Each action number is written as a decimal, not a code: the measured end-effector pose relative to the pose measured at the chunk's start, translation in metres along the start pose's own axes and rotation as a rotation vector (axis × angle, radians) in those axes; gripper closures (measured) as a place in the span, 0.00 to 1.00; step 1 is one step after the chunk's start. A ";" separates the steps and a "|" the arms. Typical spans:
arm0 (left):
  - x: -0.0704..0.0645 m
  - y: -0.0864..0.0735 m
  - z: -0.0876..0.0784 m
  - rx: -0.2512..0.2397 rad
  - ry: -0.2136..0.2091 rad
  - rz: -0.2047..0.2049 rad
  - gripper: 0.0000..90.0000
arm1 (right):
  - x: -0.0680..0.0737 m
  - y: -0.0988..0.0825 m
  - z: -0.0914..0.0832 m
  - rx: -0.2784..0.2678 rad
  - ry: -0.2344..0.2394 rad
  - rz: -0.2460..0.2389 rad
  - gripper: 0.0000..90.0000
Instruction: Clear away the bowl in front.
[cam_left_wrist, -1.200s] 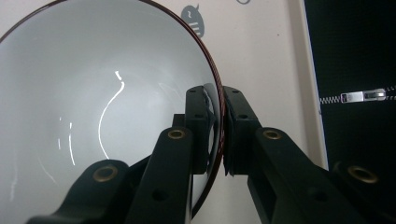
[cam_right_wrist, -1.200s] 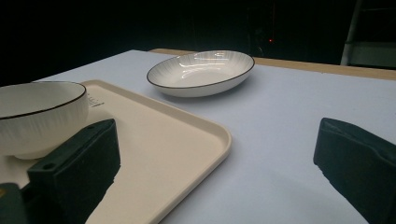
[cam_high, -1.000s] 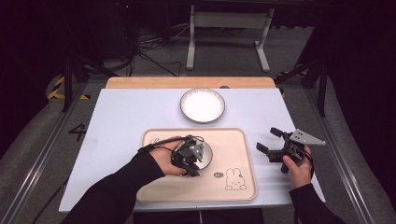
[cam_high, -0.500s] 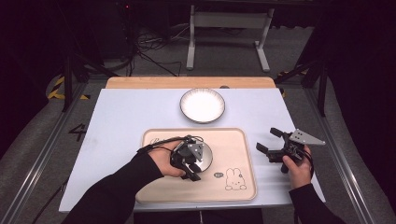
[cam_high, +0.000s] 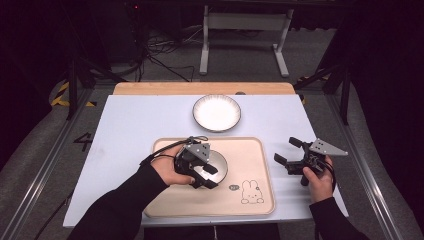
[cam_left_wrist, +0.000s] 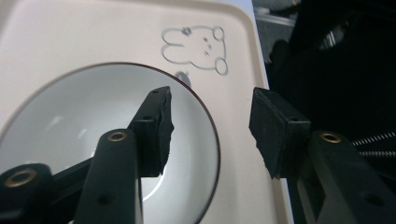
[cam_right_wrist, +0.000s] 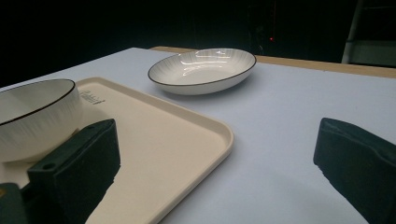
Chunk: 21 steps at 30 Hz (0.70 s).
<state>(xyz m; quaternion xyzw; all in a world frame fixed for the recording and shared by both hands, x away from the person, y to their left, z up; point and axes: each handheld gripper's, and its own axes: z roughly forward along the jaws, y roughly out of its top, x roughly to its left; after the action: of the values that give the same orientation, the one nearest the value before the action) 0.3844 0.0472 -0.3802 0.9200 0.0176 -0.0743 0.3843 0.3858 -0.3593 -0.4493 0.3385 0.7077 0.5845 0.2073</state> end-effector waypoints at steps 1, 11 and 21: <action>0.001 -0.001 -0.002 -0.017 0.014 -0.005 0.55 | 0.000 0.000 0.000 -0.001 -0.002 0.002 0.01; 0.000 -0.018 -0.027 -0.186 0.191 -0.050 0.42 | 0.000 0.000 0.000 0.000 -0.004 0.002 0.01; 0.001 -0.044 -0.050 -0.283 0.327 -0.133 0.37 | 0.000 0.000 0.000 0.002 -0.002 0.002 0.01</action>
<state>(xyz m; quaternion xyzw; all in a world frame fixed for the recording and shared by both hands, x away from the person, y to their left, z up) 0.3877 0.1135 -0.3769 0.8536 0.1503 0.0539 0.4959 0.3856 -0.3595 -0.4494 0.3402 0.7077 0.5836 0.2072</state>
